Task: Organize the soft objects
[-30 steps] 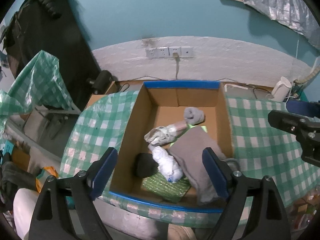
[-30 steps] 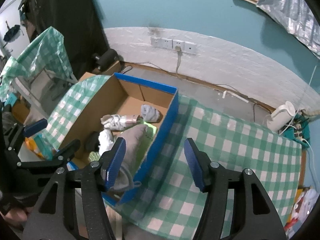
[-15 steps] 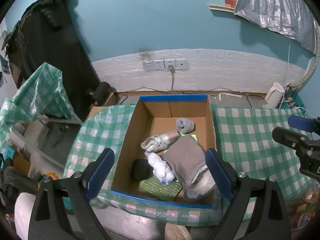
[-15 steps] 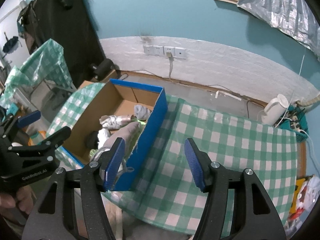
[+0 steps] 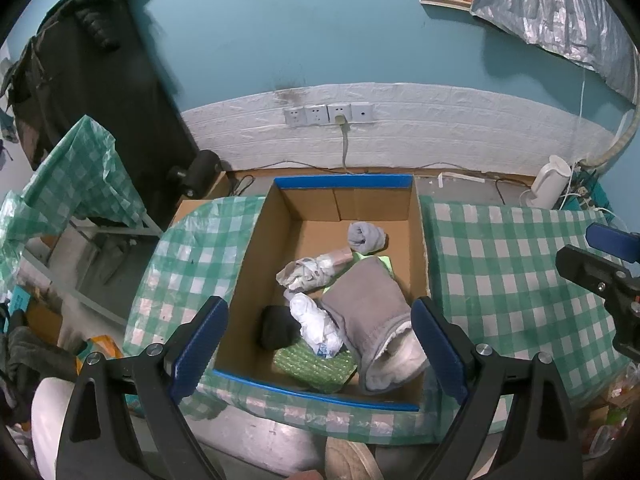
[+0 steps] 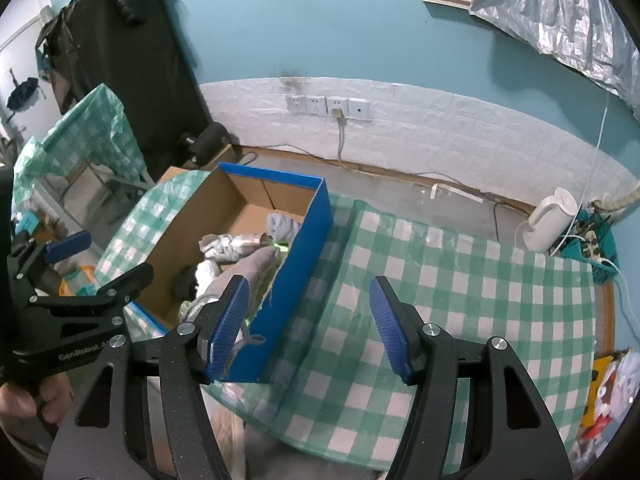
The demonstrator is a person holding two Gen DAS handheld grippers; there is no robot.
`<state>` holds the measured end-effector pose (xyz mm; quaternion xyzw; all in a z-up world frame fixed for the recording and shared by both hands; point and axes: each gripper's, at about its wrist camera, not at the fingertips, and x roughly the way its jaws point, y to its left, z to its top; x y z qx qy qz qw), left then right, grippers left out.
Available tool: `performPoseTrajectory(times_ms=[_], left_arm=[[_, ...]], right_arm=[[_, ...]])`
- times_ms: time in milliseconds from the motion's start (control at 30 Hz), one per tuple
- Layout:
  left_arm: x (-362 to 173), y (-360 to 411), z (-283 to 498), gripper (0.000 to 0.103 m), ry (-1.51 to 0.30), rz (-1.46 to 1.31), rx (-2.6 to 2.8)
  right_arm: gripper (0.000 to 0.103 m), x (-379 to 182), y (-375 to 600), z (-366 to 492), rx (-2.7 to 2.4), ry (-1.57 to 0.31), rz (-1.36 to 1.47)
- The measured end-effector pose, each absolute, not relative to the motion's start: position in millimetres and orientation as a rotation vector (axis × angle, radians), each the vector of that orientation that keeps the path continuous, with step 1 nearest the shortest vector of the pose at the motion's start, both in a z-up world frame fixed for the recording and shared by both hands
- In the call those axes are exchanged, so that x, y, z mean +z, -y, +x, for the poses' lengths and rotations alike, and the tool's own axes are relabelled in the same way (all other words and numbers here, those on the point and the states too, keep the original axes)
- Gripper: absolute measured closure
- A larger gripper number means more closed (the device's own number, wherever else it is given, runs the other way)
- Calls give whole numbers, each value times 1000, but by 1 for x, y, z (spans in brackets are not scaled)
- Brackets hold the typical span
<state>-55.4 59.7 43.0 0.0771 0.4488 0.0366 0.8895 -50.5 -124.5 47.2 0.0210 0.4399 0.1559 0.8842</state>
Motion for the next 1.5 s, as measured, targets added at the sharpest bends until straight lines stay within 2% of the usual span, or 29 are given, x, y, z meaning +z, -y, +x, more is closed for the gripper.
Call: performPoseTrajectory(times_ms=[1500], left_arm=[[40,-63,-54,9,-943,160,69]], right_arm=[[41,46,117,-53,332,-921,34]])
